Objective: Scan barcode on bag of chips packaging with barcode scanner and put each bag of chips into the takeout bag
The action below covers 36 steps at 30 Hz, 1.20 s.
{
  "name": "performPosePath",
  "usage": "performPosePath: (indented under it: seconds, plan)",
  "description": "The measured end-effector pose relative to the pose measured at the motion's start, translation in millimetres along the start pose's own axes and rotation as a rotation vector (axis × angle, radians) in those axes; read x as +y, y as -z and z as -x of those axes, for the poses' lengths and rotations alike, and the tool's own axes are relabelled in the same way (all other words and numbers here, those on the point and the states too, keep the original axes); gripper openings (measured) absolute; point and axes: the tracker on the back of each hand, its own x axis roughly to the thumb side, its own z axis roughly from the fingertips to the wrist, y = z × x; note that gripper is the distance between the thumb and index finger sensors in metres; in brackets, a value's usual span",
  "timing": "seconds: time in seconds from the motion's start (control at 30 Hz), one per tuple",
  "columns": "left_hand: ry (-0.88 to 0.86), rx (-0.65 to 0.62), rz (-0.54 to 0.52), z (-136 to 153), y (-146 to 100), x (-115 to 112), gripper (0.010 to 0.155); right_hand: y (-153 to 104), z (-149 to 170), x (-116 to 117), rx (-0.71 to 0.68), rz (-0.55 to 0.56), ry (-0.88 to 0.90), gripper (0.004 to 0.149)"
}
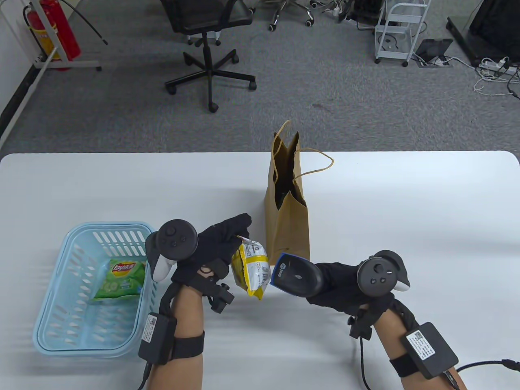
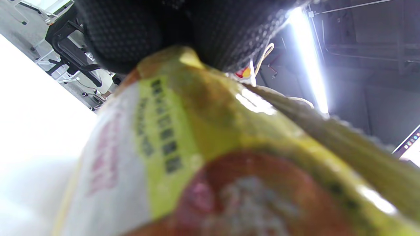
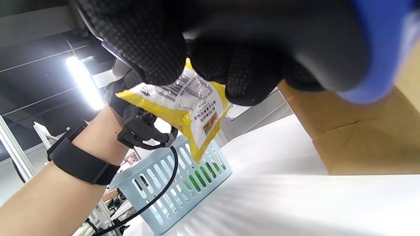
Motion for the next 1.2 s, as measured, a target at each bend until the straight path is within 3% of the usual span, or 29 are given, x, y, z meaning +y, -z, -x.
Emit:
performPosePath:
  seconds: [0.13,0.23,0.43,0.57,0.73,0.9,1.2]
  plan:
    - [-0.036,-0.028,-0.079,-13.1,-5.9,7.2,0.052,-7.8,-6.1,-21.0,-0.023,0.101,0.031,0.061]
    - [-0.042,-0.061,-0.221,-30.8,-12.8,17.0,0.052,-18.1,-6.2,-41.1,-0.031,0.206,0.077,0.061]
    - [-0.059,-0.179,-0.450,-95.2,-13.1,50.4,0.052,-40.9,10.4,-72.7,0.006,0.401,0.135,0.061]
    - [-0.039,-0.216,-0.478,-137.9,4.0,60.5,0.051,-50.2,22.6,-81.8,0.038,0.462,0.170,0.060]
    - [0.078,-0.178,-0.480,-168.0,42.1,49.1,0.050,-55.4,29.5,-85.4,0.061,0.489,0.168,0.060]
    - [0.207,-0.149,-0.415,-175.3,71.4,28.0,0.049,-58.5,32.5,-89.0,0.065,0.507,0.190,0.061]
    - [0.262,-0.068,-0.331,-160.1,107.8,4.5,0.048,-60.1,40.6,-91.7,0.088,0.523,0.215,0.061]
